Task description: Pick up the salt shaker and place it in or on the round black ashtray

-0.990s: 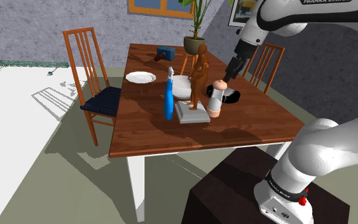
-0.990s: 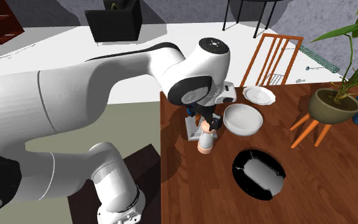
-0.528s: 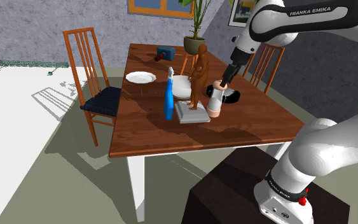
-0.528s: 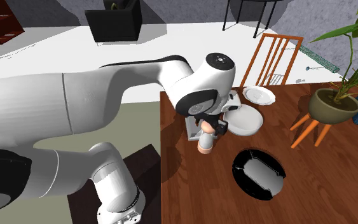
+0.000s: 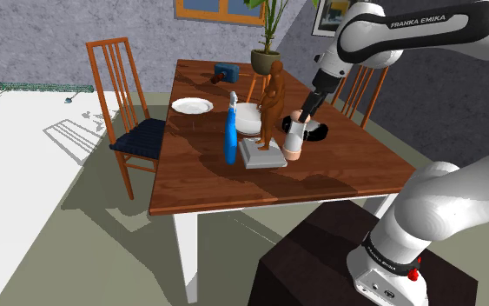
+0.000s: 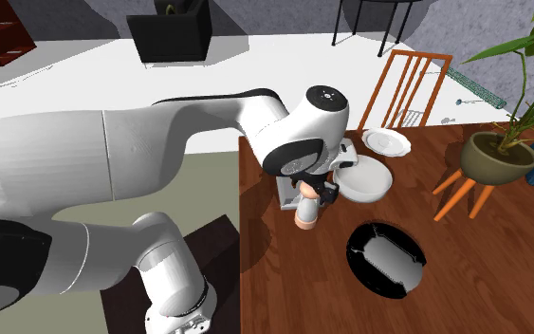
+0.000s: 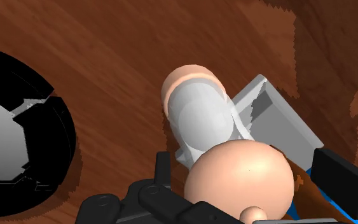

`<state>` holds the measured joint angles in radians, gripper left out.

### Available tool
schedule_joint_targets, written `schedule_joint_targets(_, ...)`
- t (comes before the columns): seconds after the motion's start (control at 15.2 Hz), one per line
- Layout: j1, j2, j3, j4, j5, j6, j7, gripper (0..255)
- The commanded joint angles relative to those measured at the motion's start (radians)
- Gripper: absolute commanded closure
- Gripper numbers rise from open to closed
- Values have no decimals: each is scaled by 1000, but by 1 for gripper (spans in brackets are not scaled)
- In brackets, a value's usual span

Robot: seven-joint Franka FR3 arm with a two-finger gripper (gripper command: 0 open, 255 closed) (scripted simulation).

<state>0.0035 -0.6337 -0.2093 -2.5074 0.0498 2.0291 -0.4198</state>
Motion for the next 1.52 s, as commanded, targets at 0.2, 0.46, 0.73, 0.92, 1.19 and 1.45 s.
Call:
schedule_joint_targets(0.2, 0, 0, 0, 0, 0, 0, 0, 255)
schedule_joint_targets(0.46, 0, 0, 0, 0, 0, 0, 0, 255)
schedule_joint_targets(0.73, 0, -2, 1, 12, 0, -14, 2, 255)
schedule_joint_targets(0.92, 1, -5, 5, 50, 0, -55, 8, 255)
schedule_joint_targets(1.19, 2, -7, 9, 102, 0, -108, 15, 255)
schedule_joint_targets(1.45, 4, -5, 12, 157, 1, -160, 22, 255)
